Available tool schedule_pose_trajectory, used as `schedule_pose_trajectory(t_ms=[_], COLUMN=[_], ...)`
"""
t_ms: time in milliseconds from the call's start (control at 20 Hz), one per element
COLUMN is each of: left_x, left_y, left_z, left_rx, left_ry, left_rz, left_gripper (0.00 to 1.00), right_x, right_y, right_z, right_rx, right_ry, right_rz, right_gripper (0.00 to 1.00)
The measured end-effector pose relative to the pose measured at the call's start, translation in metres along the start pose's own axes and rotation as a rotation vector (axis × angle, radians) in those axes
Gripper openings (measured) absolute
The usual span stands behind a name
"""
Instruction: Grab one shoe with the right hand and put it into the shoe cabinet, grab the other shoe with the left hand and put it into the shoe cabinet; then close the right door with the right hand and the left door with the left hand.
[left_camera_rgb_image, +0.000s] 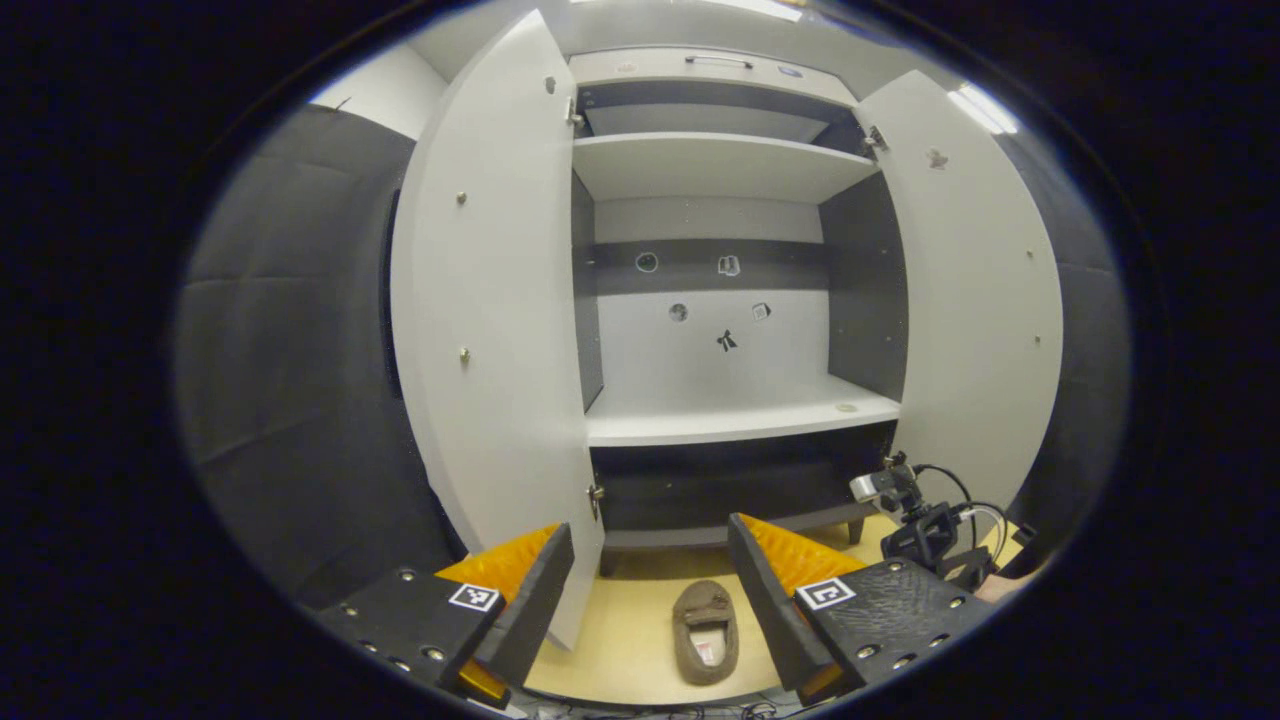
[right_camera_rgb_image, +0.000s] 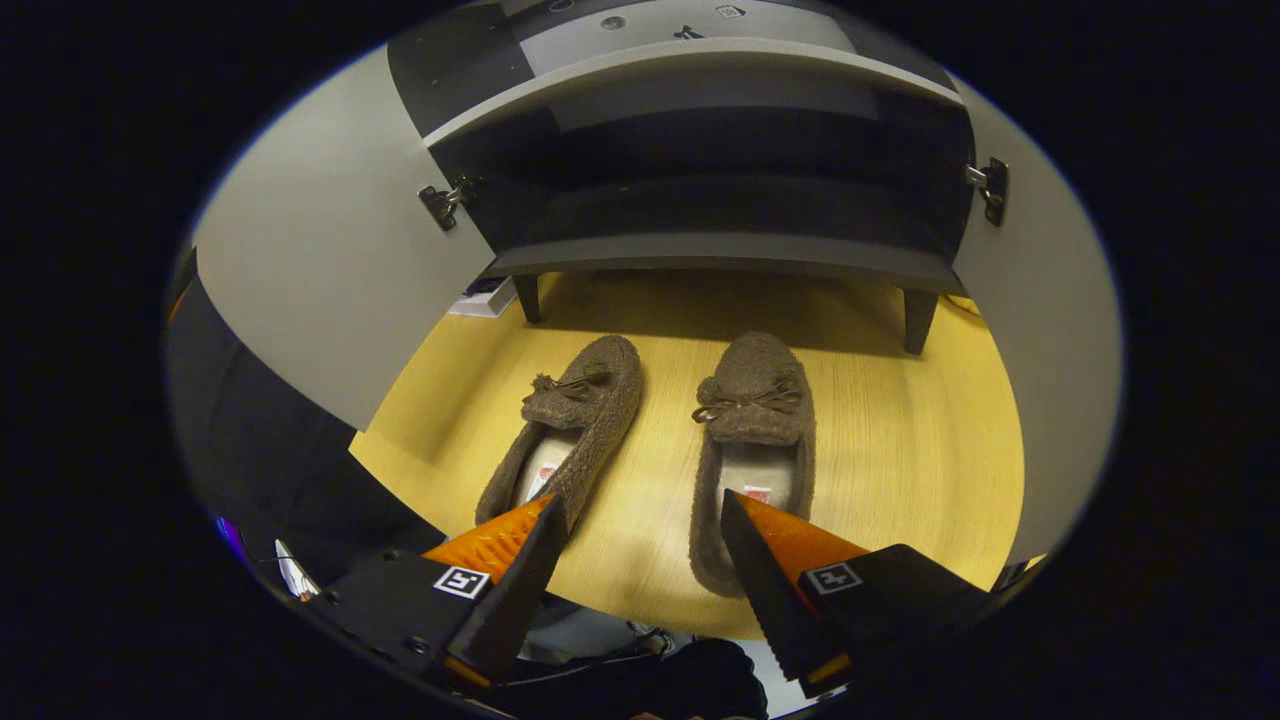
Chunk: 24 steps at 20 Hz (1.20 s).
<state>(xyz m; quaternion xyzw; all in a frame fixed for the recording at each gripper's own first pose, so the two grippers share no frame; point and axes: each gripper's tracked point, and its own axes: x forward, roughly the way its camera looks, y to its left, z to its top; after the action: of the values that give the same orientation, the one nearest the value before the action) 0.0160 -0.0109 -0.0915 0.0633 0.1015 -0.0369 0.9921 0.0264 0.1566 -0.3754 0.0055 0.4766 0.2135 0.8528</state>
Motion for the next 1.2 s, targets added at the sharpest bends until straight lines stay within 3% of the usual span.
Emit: schedule_pose_trajectory(t_ms=[100,200,300,350,400,450,500,700,750,800,850,950,1000,1050,1100,1150,1200], left_x=[0.002,0.003,0.004,0.004,0.004,0.005,0.005,0.011,0.013,0.014,0.014,0.017,0.018,0.019,0.02,0.02,0.021], left_y=[0.0,-0.001,-0.002,-0.002,0.0,0.003,0.005,0.004,0.003,0.003,0.002,0.002,0.001,0.0,-0.002,-0.003,-0.005], left_z=[-0.005,-0.01,-0.016,-0.019,-0.021,-0.021,-0.021,-0.021,-0.021,-0.019,-0.018,-0.018,-0.016,-0.017,-0.017,-0.017,-0.017], left_rx=[0.002,0.0,0.005,0.015,0.031,0.049,0.059,0.072,0.074,0.076,0.079,0.081,0.082,0.083,0.085,0.087,0.086], left_ry=[0.008,0.014,0.025,0.031,0.035,0.032,0.027,0.027,0.026,0.024,0.022,0.02,0.019,0.019,0.021,0.022,0.025], left_rz=[-0.009,-0.015,-0.022,-0.024,-0.019,-0.005,-0.002,-0.01,-0.01,-0.01,-0.011,-0.012,-0.015,-0.019,-0.023,-0.028,-0.033], left_gripper=[0.95,0.88,0.91,0.91,0.91,0.91,0.91,0.91,0.91,0.98,0.91,0.91,0.91,0.98,0.91,0.91,0.91], right_x=[0.019,0.038,0.057,0.066,0.074,0.081,0.086,0.097,0.097,0.096,0.095,0.095,0.094,0.094,0.091,0.09,0.091], right_y=[-0.005,-0.011,-0.021,-0.027,-0.031,-0.034,-0.037,-0.051,-0.054,-0.06,-0.068,-0.068,-0.068,-0.067,-0.067,-0.065,-0.065], right_z=[0.0,0.001,0.002,-0.001,0.001,0.003,0.006,0.012,0.012,0.013,0.014,0.015,0.016,0.015,0.017,0.018,0.022], right_rx=[-0.005,-0.003,-0.004,-0.011,-0.02,-0.038,-0.057,-0.129,-0.144,-0.159,-0.177,-0.165,-0.161,-0.154,-0.137,-0.122,-0.102], right_ry=[0.014,0.018,0.03,0.041,0.04,0.026,0.015,-0.005,-0.006,-0.006,-0.004,0.007,0.013,0.026,0.02,0.032,0.032], right_rz=[-0.031,-0.062,-0.1,-0.13,-0.15,-0.177,-0.196,-0.284,-0.304,-0.334,-0.364,-0.352,-0.346,-0.33,-0.326,-0.308,-0.281], right_gripper=[0.99,0.98,0.99,0.93,0.99,0.98,0.93,0.9,0.84,0.78,0.6,0.31,0.31,0.3,0.31,0.14,0.09])
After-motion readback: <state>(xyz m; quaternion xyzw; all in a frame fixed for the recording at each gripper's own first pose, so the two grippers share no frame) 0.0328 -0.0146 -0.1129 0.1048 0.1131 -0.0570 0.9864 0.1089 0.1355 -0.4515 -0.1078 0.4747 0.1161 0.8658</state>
